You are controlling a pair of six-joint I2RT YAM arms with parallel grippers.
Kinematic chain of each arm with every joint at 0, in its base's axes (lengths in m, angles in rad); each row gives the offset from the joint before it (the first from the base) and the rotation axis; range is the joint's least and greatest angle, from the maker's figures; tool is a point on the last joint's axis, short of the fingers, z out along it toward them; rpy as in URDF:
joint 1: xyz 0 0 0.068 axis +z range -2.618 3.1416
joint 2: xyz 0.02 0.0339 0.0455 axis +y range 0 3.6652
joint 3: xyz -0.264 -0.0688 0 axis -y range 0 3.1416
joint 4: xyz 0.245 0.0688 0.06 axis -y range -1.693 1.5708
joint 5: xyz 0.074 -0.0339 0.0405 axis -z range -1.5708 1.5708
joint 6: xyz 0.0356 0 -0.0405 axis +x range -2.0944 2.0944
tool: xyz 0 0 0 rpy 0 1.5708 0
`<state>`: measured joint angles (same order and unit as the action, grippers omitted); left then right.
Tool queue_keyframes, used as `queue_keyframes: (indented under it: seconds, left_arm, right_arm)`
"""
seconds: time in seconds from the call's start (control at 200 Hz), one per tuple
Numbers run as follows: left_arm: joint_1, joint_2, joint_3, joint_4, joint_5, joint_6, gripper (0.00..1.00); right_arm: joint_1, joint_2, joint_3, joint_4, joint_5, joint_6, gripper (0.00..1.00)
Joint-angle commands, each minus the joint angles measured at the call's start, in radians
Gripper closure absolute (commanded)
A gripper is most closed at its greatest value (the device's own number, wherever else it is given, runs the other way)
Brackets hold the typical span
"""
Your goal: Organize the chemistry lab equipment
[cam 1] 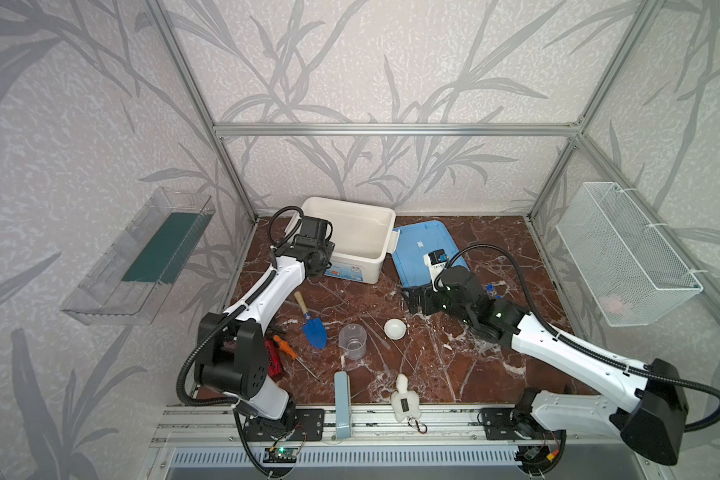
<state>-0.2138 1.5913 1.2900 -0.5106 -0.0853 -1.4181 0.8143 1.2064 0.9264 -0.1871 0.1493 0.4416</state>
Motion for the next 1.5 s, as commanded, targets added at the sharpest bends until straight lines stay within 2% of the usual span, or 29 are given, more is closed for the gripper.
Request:
queue_keyframes:
  seconds: [0.0,0.22,0.38,0.495,0.65,0.75,0.885,0.98,1.055,1.17,1.304,1.499]
  left_arm:
    - [0.003,0.015,0.031,-0.123,-0.008,-0.081,0.47]
    - [-0.01,-0.036,0.015,-0.152,-0.08,-0.155,0.57]
    - [-0.025,-0.059,0.016,-0.171,-0.11,-0.191,0.61]
    - [-0.05,-0.08,0.007,-0.187,-0.169,-0.229,0.69]
    - [-0.095,-0.111,-0.032,-0.165,-0.228,-0.32,0.74]
    - [-0.123,-0.13,-0.078,-0.122,-0.267,-0.382,0.81]
    - [-0.143,-0.112,-0.077,-0.109,-0.25,-0.395,0.81]
    - [-0.152,-0.101,-0.073,-0.112,-0.238,-0.4,0.75]
    - [-0.165,-0.1,-0.075,-0.096,-0.21,-0.409,0.75]
    - [-0.211,-0.096,-0.052,-0.101,-0.258,-0.396,0.75]
    - [-0.244,-0.068,-0.047,-0.039,-0.226,-0.398,0.72]
    - [-0.311,-0.003,0.02,-0.009,-0.212,-0.335,0.68]
  right_arm:
    - [-0.004,-0.028,-0.012,0.002,0.018,0.001,0.0]
    - [-0.004,-0.028,-0.018,0.003,0.021,-0.001,0.0]
    - [-0.004,-0.019,-0.015,0.008,0.012,0.001,0.0]
    - [-0.004,-0.02,-0.017,0.008,0.009,0.003,0.0]
    - [-0.004,-0.025,-0.02,0.006,0.013,0.0,0.0]
    - [-0.004,-0.025,-0.02,0.006,0.013,0.001,0.0]
    - [-0.004,-0.027,-0.018,0.001,0.012,-0.002,0.0]
    - [-0.004,-0.031,-0.024,0.001,0.019,-0.004,0.0]
    - [-0.004,-0.031,-0.026,0.002,0.023,-0.007,0.0]
    - [-0.005,-0.028,-0.023,0.001,0.024,-0.01,0.0]
    - [-0.004,-0.029,-0.02,0.002,0.019,-0.01,0.0]
    - [-0.004,-0.04,-0.019,-0.009,0.027,-0.017,0.0]
